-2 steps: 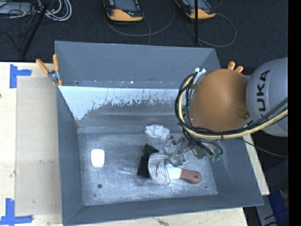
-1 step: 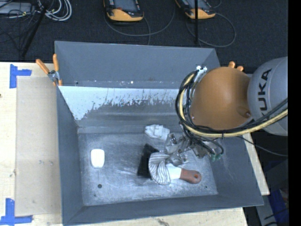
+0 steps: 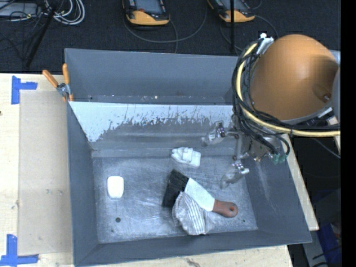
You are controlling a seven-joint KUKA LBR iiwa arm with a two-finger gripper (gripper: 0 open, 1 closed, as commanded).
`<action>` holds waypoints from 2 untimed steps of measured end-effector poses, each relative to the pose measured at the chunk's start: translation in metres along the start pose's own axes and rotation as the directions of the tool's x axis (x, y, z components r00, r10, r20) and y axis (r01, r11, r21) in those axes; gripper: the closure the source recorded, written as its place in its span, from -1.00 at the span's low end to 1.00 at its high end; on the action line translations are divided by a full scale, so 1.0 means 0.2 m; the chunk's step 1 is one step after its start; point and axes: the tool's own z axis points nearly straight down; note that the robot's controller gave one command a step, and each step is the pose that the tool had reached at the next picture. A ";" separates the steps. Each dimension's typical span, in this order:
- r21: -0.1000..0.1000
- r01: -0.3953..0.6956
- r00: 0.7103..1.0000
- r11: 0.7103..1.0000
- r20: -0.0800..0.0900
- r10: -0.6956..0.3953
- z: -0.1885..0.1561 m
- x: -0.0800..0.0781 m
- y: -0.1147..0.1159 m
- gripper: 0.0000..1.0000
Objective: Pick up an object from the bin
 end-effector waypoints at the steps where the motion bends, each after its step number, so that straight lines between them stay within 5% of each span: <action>1: 0.002 -0.002 1.000 1.000 0.008 0.002 -0.06 -0.01 -0.01 -1.00; 2: 0.004 0.005 1.000 1.000 0.011 -0.005 0.15 -0.03 0.07 -1.00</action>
Offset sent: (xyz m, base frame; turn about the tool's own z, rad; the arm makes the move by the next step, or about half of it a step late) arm -0.0074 0.0687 -0.1475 -0.0283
